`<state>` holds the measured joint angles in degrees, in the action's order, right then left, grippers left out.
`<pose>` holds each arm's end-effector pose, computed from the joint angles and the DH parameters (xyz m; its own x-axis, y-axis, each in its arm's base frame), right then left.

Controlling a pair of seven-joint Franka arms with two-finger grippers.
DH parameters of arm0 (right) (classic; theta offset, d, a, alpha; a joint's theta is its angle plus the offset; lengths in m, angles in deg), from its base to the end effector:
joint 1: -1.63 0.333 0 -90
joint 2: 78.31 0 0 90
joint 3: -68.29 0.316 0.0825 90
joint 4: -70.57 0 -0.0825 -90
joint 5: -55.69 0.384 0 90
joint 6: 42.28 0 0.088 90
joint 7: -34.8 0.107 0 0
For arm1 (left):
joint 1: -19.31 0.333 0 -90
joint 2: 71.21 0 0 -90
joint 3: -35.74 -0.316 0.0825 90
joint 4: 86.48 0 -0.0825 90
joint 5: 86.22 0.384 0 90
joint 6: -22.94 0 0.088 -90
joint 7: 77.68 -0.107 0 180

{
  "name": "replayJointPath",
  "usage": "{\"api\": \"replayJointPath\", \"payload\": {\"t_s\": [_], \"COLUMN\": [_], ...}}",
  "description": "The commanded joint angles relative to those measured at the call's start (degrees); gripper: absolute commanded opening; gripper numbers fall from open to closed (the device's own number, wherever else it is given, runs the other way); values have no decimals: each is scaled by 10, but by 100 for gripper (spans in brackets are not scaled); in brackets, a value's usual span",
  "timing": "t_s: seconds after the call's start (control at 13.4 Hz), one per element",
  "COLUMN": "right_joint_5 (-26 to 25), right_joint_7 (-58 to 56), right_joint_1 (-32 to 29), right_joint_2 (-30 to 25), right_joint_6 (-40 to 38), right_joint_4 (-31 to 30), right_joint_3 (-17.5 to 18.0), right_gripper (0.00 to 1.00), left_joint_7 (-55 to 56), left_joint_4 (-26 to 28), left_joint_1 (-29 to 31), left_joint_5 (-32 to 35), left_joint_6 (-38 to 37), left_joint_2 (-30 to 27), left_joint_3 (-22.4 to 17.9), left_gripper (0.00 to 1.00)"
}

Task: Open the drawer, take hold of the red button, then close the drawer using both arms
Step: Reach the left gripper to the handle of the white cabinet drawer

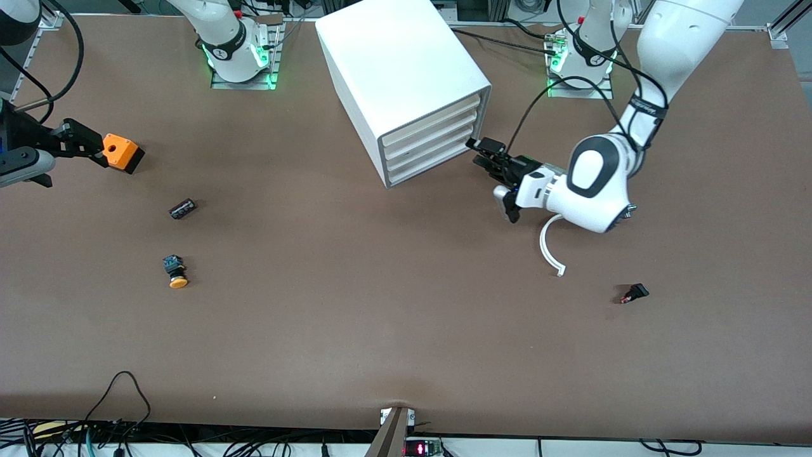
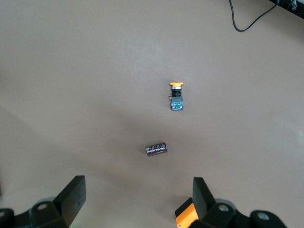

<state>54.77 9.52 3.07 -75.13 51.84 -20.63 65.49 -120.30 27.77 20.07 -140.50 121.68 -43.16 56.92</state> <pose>0.5764 -0.0146 0.5895 0.9136 0.4065 -0.0120 0.4066 -0.9135 0.0150 0.4894 -0.2580 0.2349 0.7878 -0.6044 -0.1185 -0.1200 -0.3394 0.9330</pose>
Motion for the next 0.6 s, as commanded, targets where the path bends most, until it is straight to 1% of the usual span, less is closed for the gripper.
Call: {"api": "replayJointPath", "payload": {"t_s": [0.0, 0.07, 0.22, 0.52], "right_joint_5": [-8, -8, -8, -8], "right_joint_7": [-1, -1, -1, -1], "right_joint_1": [1, 1, 1, 1], "right_joint_2": [1, 0, 1, 1], "right_joint_6": [-4, -3, -2, -5], "right_joint_4": [8, 8, 8, 8], "right_joint_3": [5, 4, 4, 4], "right_gripper": [100, 100, 100, 100], "left_joint_7": [-45, -61, -66, -61], "left_joint_4": [-1, -1, 1, 4], "left_joint_1": [4, 3, -2, -6], "left_joint_5": [-18, -21, -36, -79], "left_joint_6": [18, 20, 13, -2], "left_joint_2": [49, 62, 67, 96], "left_joint_3": [26, 27, 31, 47], "left_gripper": [58, 56, 52, 49]}}
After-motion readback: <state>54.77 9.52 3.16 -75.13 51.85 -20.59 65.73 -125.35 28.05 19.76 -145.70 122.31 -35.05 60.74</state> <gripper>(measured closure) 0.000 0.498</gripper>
